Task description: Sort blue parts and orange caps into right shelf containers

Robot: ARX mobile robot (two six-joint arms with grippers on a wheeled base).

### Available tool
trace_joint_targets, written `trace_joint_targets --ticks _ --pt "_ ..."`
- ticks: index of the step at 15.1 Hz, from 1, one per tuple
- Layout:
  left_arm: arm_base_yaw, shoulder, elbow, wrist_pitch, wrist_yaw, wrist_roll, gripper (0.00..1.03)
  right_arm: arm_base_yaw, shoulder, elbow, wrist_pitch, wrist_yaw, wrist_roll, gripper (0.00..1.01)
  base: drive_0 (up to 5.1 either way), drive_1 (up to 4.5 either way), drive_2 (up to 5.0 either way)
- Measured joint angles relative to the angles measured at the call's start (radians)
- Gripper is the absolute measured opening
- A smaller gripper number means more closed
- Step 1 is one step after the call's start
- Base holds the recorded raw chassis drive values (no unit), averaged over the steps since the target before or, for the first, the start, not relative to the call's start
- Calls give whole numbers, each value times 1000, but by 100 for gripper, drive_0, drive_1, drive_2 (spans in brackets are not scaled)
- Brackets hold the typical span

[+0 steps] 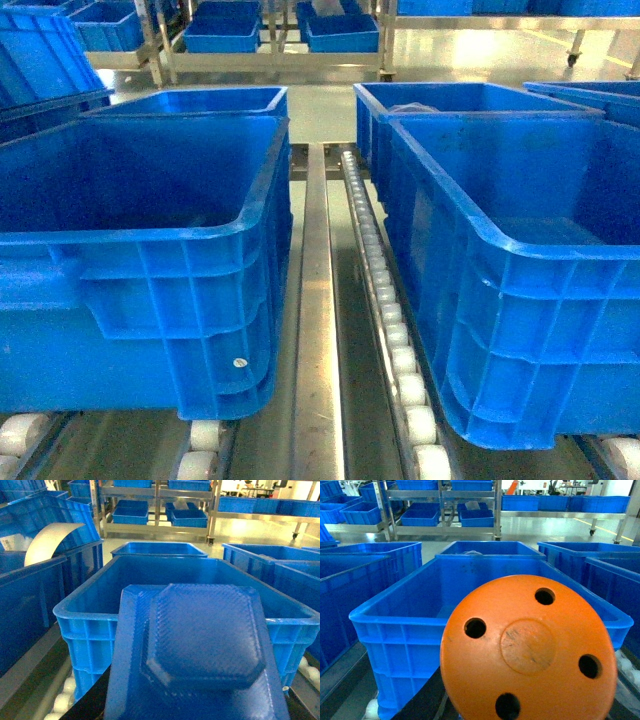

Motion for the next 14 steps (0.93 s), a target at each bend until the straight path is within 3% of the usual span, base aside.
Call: trace_joint_targets --ticks 3,4,5,6,9,10,11,14 --pt "0 0 0 0 0 0 42 0 0 0 0 0 0 44 0 0 0" --pt "0 0 0 0 0 0 42 17 1 -2 31 41 -7 44 0 0 0" --pt "1 18 0 103 22 -35 42 106 26 2 185 213 -29 44 0 0 0" --pt "3 238 34 389 28 -76 42 121 231 51 359 259 -48 44 0 0 0" --pt "12 724 196 791 46 -74 42 55 621 215 632 101 -38 44 0 0 0" --pt "5 868 281 874 51 -69 42 32 796 291 722 70 -35 44 0 0 0" --pt "-8 1074 422 896 40 -61 42 26 1023 392 788 58 -38 44 0 0 0" --pt "-31 1442 614 861 21 -76 45 40 1428 595 777 100 -67 44 0 0 0"
